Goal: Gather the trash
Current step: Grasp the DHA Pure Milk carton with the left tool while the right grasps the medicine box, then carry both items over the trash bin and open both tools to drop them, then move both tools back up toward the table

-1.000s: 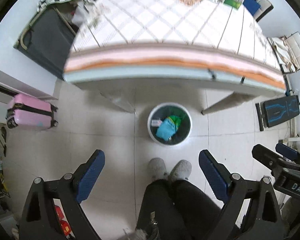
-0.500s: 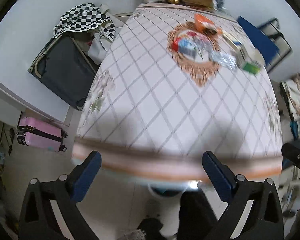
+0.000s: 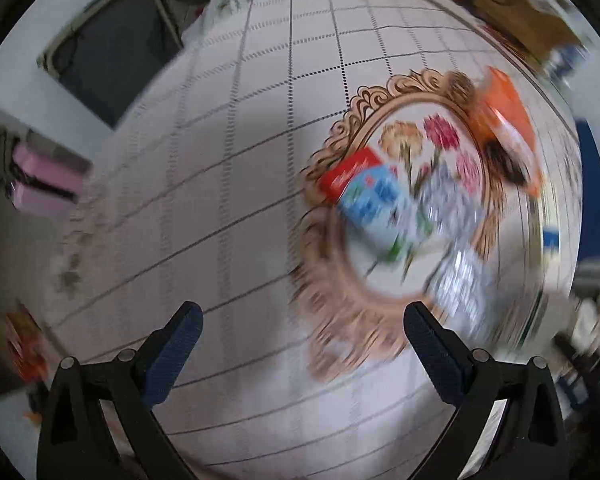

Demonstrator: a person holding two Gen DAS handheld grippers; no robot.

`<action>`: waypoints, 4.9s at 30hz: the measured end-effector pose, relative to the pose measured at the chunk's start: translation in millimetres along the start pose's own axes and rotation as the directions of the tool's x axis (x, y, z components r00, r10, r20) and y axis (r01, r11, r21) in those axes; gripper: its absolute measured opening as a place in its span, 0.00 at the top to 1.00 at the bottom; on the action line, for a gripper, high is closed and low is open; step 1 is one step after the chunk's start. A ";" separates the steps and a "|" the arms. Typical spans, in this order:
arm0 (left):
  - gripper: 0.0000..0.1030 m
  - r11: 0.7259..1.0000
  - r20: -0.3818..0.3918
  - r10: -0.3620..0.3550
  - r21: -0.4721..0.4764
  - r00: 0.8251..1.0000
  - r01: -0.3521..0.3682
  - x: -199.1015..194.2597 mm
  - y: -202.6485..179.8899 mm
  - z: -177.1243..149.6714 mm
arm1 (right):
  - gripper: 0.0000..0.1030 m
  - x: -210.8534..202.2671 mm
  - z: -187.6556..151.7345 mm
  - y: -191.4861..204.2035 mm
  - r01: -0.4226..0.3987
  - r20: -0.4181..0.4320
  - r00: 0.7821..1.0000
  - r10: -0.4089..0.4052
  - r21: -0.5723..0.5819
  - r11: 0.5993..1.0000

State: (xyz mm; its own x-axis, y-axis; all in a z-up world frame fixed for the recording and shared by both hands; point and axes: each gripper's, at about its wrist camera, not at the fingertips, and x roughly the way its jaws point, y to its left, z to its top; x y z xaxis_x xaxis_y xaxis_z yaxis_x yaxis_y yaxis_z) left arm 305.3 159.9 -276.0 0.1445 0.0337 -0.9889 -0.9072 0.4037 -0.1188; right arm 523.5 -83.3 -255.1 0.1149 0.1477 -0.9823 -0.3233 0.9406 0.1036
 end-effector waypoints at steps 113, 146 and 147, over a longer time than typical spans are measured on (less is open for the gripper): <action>0.12 0.824 -0.068 0.081 0.566 0.994 -0.029 184.7 260.4 -356.6 | 0.00 223.6 -578.8 -27.8 0.039 -0.159 0.986 -0.058 -0.123 0.992; 0.00 0.891 0.202 -0.023 0.449 0.979 -0.071 -96.2 178.8 -219.1 | 0.00 -128.4 -392.9 8.2 -0.066 0.043 0.997 0.070 -0.075 0.995; 0.00 0.898 0.209 -0.019 0.434 0.978 -0.075 -95.8 164.8 -205.3 | 0.00 -129.5 -369.2 7.1 -0.052 0.048 0.997 0.056 -0.089 0.995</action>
State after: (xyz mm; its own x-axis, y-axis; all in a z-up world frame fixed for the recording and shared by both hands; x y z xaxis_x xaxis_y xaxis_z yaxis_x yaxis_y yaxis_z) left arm 60.8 35.5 -219.1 0.2410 0.2161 -0.9462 -0.6541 0.7564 0.0061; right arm 159.5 -208.6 -184.7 0.1412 0.2149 -0.9664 -0.4108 0.9009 0.1403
